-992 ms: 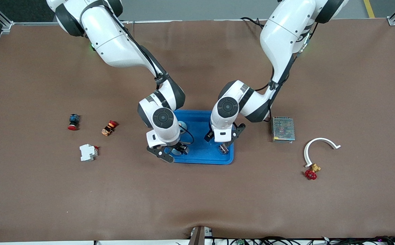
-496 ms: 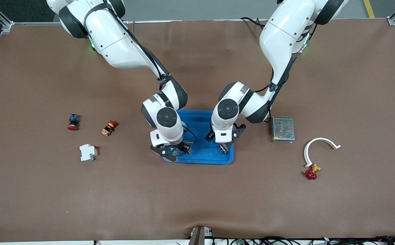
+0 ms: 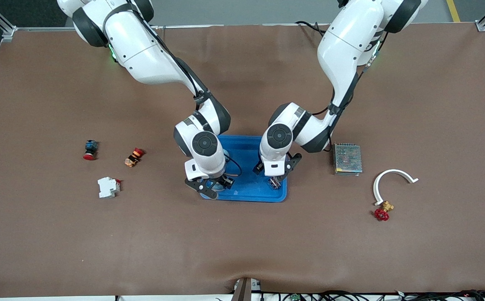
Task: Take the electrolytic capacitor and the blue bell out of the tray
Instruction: 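Close the right gripper on the bell while the left gripper grasps the capacitor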
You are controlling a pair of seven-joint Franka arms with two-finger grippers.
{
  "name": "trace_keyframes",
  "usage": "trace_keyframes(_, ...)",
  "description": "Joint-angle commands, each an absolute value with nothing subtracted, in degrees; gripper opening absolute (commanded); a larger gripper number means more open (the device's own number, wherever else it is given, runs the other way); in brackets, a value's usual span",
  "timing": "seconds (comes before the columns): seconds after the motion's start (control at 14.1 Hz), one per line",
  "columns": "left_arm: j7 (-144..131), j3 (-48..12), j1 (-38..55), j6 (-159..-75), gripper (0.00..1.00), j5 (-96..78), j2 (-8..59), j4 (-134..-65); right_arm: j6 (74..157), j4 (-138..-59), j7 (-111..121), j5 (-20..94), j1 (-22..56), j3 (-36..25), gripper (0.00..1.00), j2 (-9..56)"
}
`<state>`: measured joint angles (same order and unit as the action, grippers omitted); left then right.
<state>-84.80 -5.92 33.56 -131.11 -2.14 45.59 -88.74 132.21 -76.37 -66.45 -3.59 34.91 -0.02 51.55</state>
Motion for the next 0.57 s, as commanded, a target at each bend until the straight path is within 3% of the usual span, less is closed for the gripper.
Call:
trace_keyframes(0.0,-85.6,-5.8,33.84,-132.1,1.0,-0.09,45.7,-88.95,131.4,-74.18,-67.33,-4.13,35.51,-0.35,0.0,52.38)
trace_keyframes(0.28,-86.21,-5.8,33.84,-132.1,0.99,0.0,45.79,-88.86,124.84,-71.04,-66.28,-3.78,34.72,0.0,0.0,51.06)
trace_keyframes(0.35,-86.57,-5.8,33.84,-132.1,0.86,0.0,45.88,-88.86,120.98,-68.67,-64.53,-3.78,34.46,0.0,0.0,51.15)
trace_keyframes(0.5,-86.57,-5.8,33.84,-132.1,0.71,0.0,45.79,-88.86,114.03,-65.49,-57.25,-3.6,33.06,0.17,0.0,51.07)
